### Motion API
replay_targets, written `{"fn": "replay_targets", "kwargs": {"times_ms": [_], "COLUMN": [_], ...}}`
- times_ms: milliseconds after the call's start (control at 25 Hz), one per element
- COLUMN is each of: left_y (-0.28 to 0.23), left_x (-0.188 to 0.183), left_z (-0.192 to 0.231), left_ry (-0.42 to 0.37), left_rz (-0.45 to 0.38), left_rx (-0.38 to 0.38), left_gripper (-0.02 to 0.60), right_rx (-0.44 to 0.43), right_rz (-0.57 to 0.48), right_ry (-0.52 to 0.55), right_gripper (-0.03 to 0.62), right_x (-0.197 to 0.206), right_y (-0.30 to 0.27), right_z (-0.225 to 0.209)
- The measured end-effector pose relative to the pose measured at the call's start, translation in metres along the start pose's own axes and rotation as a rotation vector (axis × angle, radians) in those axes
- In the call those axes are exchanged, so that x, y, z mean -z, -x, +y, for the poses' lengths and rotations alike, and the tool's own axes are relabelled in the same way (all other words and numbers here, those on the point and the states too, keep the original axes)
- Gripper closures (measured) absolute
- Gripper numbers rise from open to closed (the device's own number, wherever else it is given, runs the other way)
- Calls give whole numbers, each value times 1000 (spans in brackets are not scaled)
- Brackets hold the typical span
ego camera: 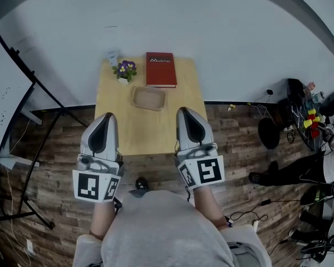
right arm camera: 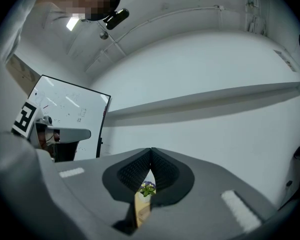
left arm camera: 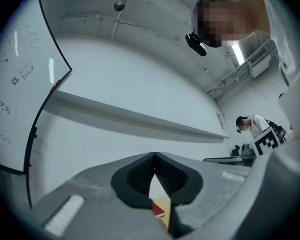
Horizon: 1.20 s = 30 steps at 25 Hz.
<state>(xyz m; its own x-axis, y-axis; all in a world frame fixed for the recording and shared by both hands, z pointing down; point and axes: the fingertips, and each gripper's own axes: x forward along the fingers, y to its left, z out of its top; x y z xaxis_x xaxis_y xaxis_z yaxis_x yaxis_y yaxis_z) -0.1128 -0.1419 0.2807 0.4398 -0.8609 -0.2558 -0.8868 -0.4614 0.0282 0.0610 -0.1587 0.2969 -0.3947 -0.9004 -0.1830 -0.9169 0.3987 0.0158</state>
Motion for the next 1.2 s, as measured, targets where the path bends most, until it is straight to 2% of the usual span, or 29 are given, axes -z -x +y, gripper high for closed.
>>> {"fn": "replay_targets", "kwargs": {"times_ms": [640, 1200], "left_y": [-28, -43], "left_x": [10, 39], "left_z": [52, 53], "left_ry": [17, 75], "left_rz": [-11, 39], "left_rx": [59, 92], "left_gripper": [577, 577], "right_rx": [63, 121], "right_rz": [-8, 64], "right_ry": [23, 22], "right_gripper": [594, 594], "right_x": [10, 34], "right_y": [-47, -44], "right_z": [12, -3]}}
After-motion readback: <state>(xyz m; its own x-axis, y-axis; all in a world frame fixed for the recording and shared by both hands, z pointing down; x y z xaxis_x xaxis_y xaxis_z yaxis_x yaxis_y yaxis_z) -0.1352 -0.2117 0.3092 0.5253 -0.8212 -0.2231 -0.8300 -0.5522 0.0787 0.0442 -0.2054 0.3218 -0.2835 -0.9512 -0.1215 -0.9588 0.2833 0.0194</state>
